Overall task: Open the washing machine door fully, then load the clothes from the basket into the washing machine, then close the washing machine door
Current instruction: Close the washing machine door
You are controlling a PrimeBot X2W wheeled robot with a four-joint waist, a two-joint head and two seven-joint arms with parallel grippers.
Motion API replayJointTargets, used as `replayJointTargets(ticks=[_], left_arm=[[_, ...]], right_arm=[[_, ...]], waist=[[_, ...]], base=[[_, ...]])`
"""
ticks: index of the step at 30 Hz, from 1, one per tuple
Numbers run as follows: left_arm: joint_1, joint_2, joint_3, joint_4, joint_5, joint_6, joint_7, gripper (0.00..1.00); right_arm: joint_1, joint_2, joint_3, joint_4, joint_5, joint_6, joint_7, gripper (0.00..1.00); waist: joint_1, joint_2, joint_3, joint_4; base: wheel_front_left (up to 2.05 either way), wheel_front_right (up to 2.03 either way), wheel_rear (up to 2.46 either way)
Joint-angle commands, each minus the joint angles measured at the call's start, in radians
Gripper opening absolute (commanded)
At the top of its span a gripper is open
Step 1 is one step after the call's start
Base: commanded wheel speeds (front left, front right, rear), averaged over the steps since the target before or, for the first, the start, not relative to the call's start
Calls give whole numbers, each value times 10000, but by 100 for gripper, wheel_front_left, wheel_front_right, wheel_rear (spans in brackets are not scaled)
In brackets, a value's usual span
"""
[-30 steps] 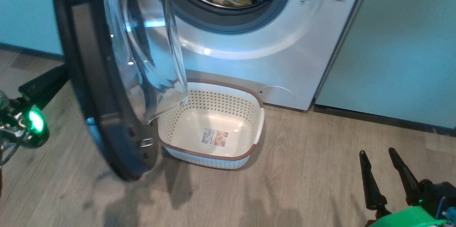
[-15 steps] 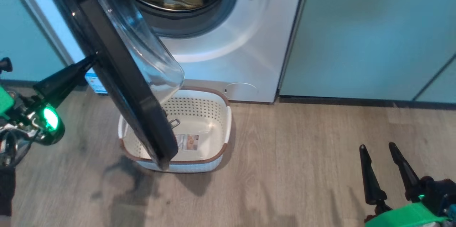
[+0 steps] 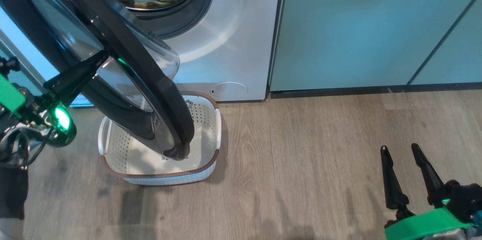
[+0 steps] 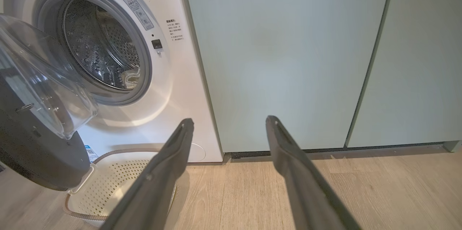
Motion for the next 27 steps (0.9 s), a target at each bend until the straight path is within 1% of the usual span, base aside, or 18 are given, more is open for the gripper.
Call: replayJointTargets(ticks=[1, 11, 17, 22, 27], left_arm=[[-597, 360, 377, -245, 76, -111, -52, 0], [-797, 76, 330, 202, 149, -303, -100, 0], [-648, -42, 546, 214, 44, -381, -138, 0], [-300, -202, 893, 47, 82, -451, -406, 0], [237, -380, 1203, -114, 487, -493, -900, 0]], right_arm=[[-447, -155, 237, -284, 46, -29, -127, 100], [-503, -155, 300, -136, 72, -29, -187, 100], [-459, -154, 280, -110, 76, -29, -212, 100], [-392, -154, 233, -99, 77, -29, -229, 100], [-318, -154, 169, -96, 74, -29, -243, 100]], waist=[[-1, 0, 0, -48], [-1, 0, -65, -211], [-1, 0, -90, -178], [-1, 0, -163, -97], [-1, 0, -270, 9]], base=[[0, 0, 0], [0, 0, 0], [0, 0, 0], [0, 0, 0], [0, 0, 0]])
